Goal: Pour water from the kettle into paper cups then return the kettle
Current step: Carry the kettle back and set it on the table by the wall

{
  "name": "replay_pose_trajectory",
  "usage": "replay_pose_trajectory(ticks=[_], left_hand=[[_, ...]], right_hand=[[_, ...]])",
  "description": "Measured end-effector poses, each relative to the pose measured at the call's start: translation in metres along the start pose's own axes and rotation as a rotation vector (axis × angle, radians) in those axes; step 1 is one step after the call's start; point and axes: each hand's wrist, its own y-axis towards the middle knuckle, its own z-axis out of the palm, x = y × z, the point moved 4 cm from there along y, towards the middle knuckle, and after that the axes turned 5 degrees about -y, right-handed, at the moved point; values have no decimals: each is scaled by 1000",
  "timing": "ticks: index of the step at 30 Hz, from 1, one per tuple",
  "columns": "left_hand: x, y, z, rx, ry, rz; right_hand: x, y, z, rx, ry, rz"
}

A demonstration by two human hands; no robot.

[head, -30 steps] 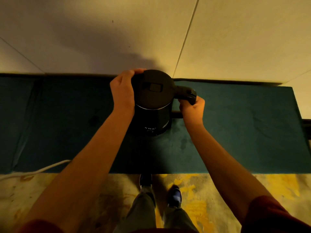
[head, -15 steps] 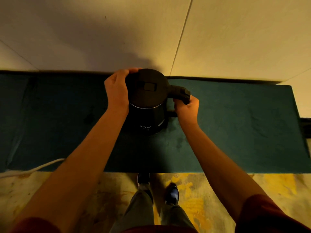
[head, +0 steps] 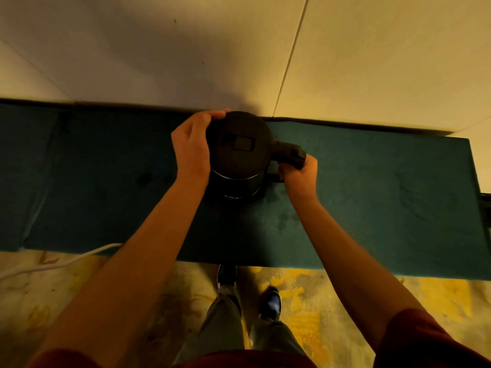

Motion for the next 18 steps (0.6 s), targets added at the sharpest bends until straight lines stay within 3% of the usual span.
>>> replay_pose_trajectory(ticks=[7, 18], left_hand=[[12, -15, -7, -29, -5, -15], [15, -17, -5, -30, -3, 3]], right_hand=[[-6, -9, 0, 89, -25, 23], [-11, -4, -4, 85, -134, 27]])
